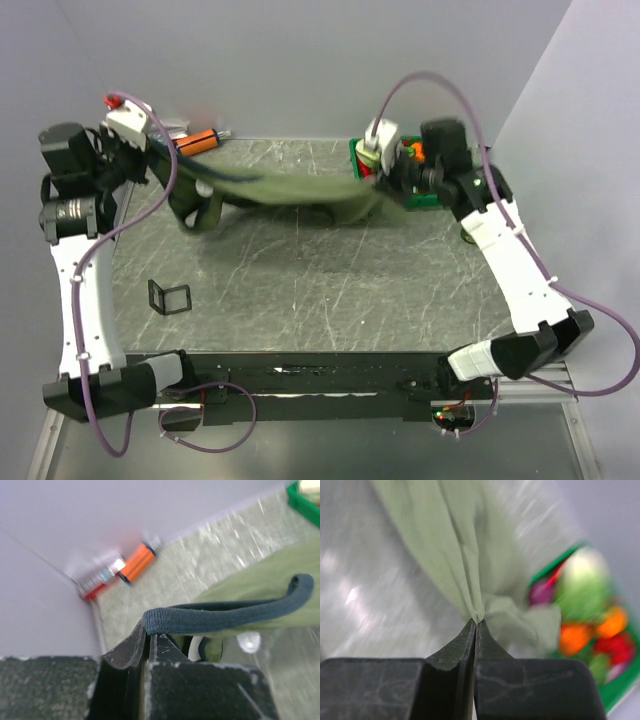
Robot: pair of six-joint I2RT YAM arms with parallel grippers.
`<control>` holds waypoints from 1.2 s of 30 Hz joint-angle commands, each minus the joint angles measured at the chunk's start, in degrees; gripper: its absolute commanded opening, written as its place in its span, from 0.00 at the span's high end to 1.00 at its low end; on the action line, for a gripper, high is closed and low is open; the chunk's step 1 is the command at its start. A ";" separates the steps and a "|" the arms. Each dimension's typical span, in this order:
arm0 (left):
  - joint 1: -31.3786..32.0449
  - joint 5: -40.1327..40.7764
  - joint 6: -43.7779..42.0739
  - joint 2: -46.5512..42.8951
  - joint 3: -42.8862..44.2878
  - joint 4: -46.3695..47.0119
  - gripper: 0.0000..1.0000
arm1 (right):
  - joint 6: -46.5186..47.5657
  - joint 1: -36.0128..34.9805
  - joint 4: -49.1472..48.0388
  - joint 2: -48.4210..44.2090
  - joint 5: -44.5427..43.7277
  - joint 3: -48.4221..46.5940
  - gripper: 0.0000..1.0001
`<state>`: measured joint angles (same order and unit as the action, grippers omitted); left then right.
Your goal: Remove the brooch from the garment
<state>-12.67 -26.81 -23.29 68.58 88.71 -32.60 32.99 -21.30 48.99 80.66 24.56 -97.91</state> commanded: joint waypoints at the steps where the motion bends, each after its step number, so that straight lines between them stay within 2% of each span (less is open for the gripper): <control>1: -0.08 0.18 -1.32 -4.49 -9.32 -2.29 0.99 | 0.94 -0.76 8.14 -5.34 -2.76 12.26 1.00; 3: -0.08 -0.43 -1.58 -4.59 -15.54 -3.08 0.99 | -0.56 -1.02 7.26 -4.82 -1.62 15.80 0.99; 4: -0.08 -0.96 -2.11 -3.72 -17.23 -3.87 0.99 | -1.26 -1.20 6.65 -4.38 -0.92 18.17 0.93; 5: -0.17 -0.88 -3.07 -3.19 -18.90 -4.57 0.99 | -1.79 -1.20 6.47 -3.68 -0.30 18.97 0.74; 6: -0.08 -0.97 -3.69 -2.49 -21.62 -6.23 0.99 | -2.40 -1.20 6.38 -2.10 1.18 19.24 0.66; 9: -0.08 -0.70 -6.85 -0.20 -25.41 -8.53 0.99 | -4.69 1.25 6.12 0.63 3.29 17.58 0.55; 12: -0.17 0.09 -7.21 0.42 -27.26 -6.70 0.99 | -7.85 5.81 3.66 2.91 8.22 16.70 0.53; 18: -0.08 -1.58 -2.91 3.14 -24.90 -6.77 0.99 | -7.68 6.53 0.23 8.89 1.55 22.22 0.52; 26: 0.01 -2.11 -2.29 3.93 -25.25 -8.00 0.99 | -8.65 7.68 -5.22 15.47 -0.39 31.81 0.42; 30: 0.01 -2.46 -1.50 4.81 -24.55 -8.71 0.99 | -10.40 8.20 -7.77 19.00 0.66 32.69 0.43; 36: 0.01 -2.55 -0.62 4.81 -24.19 -8.62 0.99 | -10.49 8.29 -10.32 19.36 2.07 33.13 0.49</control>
<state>-12.67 -27.59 -25.17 73.54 62.17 -41.45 23.20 -13.45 42.35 100.55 25.15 -65.10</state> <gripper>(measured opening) 0.042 0.513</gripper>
